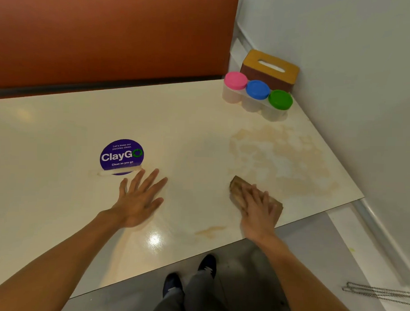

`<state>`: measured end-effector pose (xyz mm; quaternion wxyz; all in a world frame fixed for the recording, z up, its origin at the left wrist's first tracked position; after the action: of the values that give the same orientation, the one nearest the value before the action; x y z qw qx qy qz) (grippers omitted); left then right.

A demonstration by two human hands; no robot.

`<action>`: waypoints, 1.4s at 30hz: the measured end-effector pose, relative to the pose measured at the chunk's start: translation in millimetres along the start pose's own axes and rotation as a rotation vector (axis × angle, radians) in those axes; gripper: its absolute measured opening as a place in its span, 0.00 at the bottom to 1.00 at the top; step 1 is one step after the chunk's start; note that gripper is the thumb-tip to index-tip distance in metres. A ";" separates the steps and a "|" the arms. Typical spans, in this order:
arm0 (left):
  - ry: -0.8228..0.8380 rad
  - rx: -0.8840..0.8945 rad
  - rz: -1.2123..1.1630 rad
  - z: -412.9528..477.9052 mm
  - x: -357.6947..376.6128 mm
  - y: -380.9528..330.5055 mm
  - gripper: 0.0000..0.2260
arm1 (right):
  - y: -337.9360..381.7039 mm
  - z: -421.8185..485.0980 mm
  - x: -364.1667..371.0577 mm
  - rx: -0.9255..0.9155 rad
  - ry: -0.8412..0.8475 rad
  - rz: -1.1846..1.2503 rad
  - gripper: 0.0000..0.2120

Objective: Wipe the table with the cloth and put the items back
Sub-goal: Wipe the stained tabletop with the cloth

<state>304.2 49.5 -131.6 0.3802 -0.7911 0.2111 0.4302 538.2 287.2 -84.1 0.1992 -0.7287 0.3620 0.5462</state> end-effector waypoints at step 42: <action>-0.115 -0.057 -0.082 0.3 -13.4 -26.1 0.23 | 36.3 -48.9 -59.0 -0.386 0.189 0.620 0.16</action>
<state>314.1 66.1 -109.4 0.3863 -0.7837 0.1438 0.4647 534.6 248.1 -8.9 -0.1508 -0.6556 0.4727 0.5692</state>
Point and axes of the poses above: each hand's wrist, its own z-axis towards the middle knuckle, its own x-axis out of the palm, y = z × x, the point moved 1 cm from there along z, towards the middle knuckle, and after that the axes turned 10 degrees about -z, right-handed, at the moved point
